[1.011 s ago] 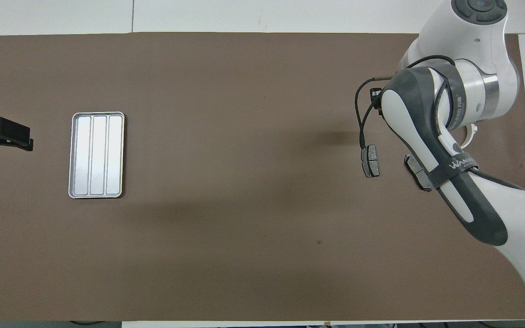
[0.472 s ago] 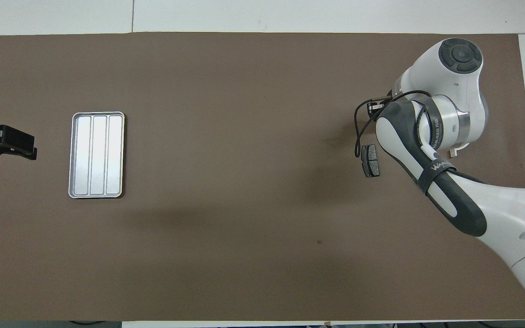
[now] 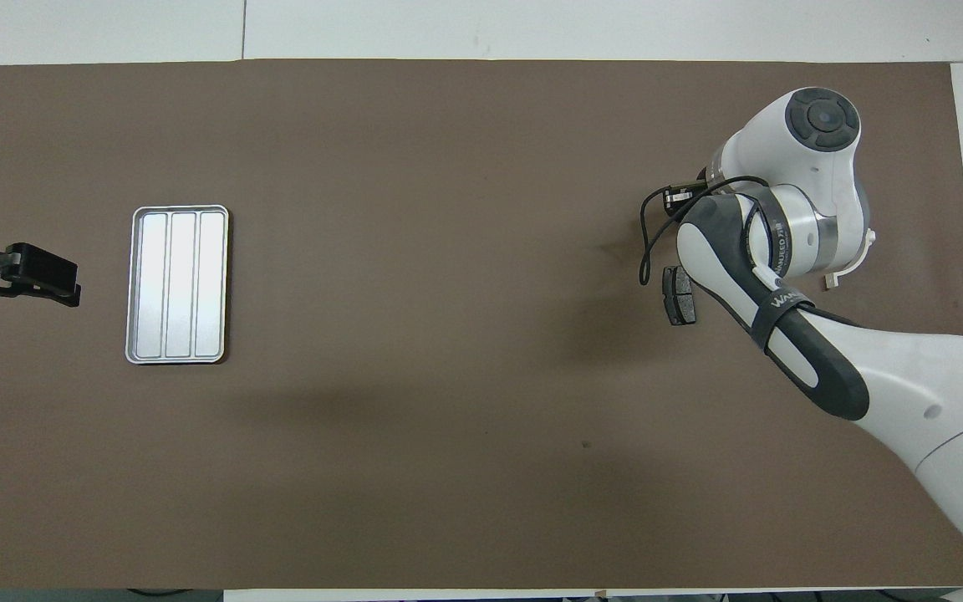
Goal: Place bearing gear from tray to pile
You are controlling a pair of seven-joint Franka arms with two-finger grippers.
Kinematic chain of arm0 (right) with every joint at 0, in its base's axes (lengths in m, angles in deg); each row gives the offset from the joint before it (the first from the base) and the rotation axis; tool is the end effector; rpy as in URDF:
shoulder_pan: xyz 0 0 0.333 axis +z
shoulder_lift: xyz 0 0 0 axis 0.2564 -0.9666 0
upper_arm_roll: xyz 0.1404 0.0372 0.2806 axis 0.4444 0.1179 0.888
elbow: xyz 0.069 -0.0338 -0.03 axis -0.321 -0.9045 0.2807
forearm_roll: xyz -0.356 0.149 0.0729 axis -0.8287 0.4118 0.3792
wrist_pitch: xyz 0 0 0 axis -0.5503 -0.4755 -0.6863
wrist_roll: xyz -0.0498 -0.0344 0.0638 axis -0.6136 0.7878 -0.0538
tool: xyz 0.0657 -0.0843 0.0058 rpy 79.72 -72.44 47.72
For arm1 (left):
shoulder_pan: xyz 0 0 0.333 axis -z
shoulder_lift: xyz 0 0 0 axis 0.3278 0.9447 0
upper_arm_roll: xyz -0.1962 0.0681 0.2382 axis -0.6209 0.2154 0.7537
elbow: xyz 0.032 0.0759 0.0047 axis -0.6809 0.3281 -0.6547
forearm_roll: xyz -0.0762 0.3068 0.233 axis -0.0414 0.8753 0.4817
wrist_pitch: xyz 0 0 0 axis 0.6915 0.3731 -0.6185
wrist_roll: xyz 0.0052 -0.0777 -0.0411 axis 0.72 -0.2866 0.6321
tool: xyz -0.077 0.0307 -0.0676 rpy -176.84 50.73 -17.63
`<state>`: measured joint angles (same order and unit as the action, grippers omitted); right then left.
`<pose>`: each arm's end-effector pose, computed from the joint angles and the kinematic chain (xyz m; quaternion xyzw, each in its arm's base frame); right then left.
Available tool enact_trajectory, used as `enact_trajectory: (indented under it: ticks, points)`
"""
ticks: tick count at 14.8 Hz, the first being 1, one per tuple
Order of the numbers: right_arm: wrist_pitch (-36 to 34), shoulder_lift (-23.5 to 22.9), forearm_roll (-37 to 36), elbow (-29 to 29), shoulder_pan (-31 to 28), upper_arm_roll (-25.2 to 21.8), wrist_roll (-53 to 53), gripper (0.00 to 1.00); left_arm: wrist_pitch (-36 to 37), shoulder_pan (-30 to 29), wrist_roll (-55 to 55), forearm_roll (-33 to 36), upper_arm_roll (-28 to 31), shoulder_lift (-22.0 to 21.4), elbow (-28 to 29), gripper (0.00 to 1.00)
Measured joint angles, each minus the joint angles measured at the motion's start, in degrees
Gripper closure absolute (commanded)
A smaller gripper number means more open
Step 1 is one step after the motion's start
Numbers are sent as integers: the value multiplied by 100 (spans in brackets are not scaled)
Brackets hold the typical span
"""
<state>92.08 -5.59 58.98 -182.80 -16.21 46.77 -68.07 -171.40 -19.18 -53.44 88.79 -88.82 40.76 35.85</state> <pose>0.6842 0.0763 0.2882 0.9996 0.0250 0.0134 0.0009 0.5375 -0.0311 0.6128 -0.9976 0.0134 0.0644 0.0212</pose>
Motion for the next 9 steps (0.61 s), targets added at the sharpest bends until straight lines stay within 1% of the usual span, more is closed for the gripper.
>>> enact_trajectory:
  ticks: [5,9]
  points:
    - [31,-13,-9,13,-1,-2,-14,0,-116,7,0,-96,1,-12,-94,0]
    - [31,30,-19,42,-125,-6,-14,0,-537,13,0,-103,1,15,-133,0]
